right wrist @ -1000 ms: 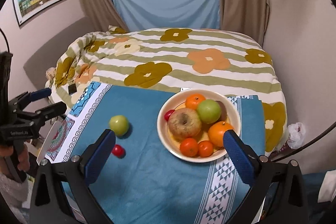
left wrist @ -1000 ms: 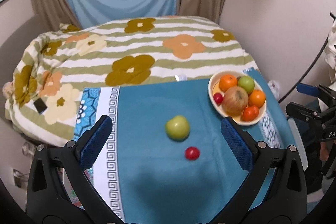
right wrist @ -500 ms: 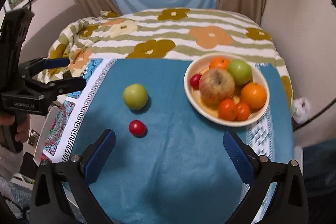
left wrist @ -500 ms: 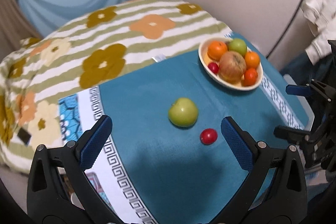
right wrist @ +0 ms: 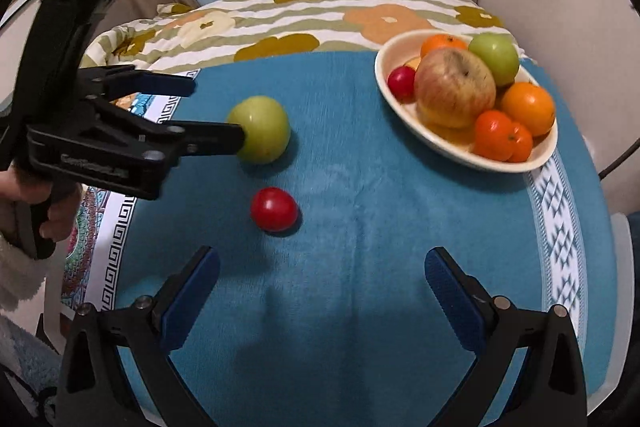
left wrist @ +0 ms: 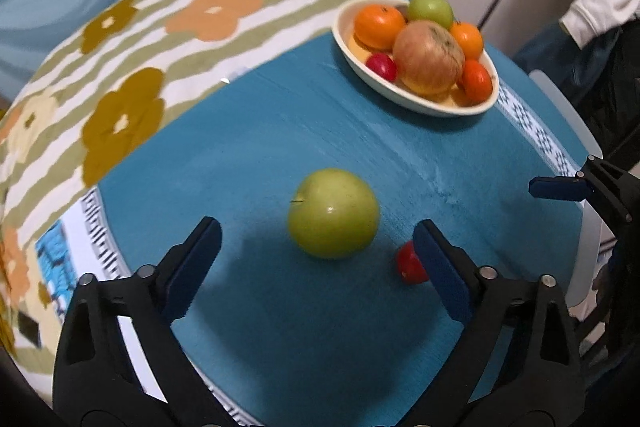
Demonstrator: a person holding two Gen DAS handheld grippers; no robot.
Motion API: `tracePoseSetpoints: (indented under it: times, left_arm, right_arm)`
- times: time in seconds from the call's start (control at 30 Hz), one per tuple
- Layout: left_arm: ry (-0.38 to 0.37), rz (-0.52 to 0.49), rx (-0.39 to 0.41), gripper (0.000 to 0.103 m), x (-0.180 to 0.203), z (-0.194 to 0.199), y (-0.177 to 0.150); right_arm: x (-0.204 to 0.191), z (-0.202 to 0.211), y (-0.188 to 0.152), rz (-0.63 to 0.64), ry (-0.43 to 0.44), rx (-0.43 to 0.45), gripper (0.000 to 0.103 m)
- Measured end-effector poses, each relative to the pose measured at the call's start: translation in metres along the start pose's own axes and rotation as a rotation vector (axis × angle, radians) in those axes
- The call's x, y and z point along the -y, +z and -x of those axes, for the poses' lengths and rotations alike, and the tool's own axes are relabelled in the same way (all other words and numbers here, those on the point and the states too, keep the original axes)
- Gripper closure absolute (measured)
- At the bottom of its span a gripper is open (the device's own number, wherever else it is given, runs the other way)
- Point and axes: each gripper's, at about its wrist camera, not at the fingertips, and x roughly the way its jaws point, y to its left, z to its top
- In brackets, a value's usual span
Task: Organize fruits
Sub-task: 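Grasp the other green apple with the left tool while the right grasps a tomato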
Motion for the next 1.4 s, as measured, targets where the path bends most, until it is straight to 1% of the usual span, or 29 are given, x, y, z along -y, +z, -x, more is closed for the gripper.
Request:
tracePoseSetpoints:
  times: [0.13, 0.2, 0.27, 0.33, 0.37, 0.4, 0.43, 0.5, 0.7, 0.97, 1.1, 1.23, 1.4]
  left_arm:
    - [-0.021, -0.015, -0.038, 0.012, 0.001, -0.019, 0.001]
    - [-0.033, -0.020, -0.049, 0.020, 0.000, -0.027, 0.001]
    - [-0.038, -0.025, -0.061, 0.024, -0.001, -0.033, 0.002]
    - [-0.054, -0.030, -0.065, 0.027, -0.003, -0.037, 0.003]
    - [-0.074, -0.031, -0.064, 0.033, -0.003, -0.038, 0.004]
    - [-0.096, -0.031, -0.064, 0.042, -0.003, -0.038, 0.004]
    - [-0.106, -0.032, -0.062, 0.042, -0.002, -0.039, 0.005]
    - [-0.095, -0.052, -0.061, 0.042, 0.001, -0.039, 0.006]
    - [-0.082, -0.063, -0.067, 0.042, 0.002, -0.036, 0.002]
    - [-0.054, -0.007, -0.079, 0.042, -0.016, -0.025, -0.013]
    - [-0.038, 0.017, -0.086, 0.042, -0.024, -0.018, -0.024]
    - [-0.031, 0.046, -0.094, 0.042, -0.029, -0.012, -0.035]
    - [-0.021, 0.090, -0.098, 0.042, -0.034, -0.005, -0.047]
  right_arm:
    - [-0.001, -0.009, -0.003, -0.021, 0.000, -0.011, 0.001]
    - [-0.003, -0.013, -0.004, -0.022, -0.001, -0.018, 0.006]
    - [-0.005, -0.017, -0.004, -0.021, 0.001, -0.022, 0.007]
    - [-0.005, -0.020, -0.004, -0.018, 0.006, -0.027, 0.011]
    - [-0.006, -0.023, -0.003, -0.015, 0.006, -0.031, 0.014]
    - [-0.007, -0.025, -0.003, -0.012, 0.006, -0.035, 0.017]
    - [-0.008, -0.027, -0.002, -0.008, 0.006, -0.040, 0.019]
    - [-0.008, -0.030, -0.002, -0.004, 0.011, -0.047, 0.026]
    - [-0.013, -0.034, 0.003, 0.012, 0.021, -0.049, 0.028]
    - [-0.016, -0.039, 0.005, 0.035, 0.032, -0.049, 0.034]
    - [-0.018, -0.042, 0.008, 0.050, 0.027, -0.042, 0.041]
    - [-0.018, -0.042, 0.009, 0.055, 0.025, -0.036, 0.044]
    - [-0.021, -0.049, 0.020, 0.064, 0.031, -0.034, 0.054]
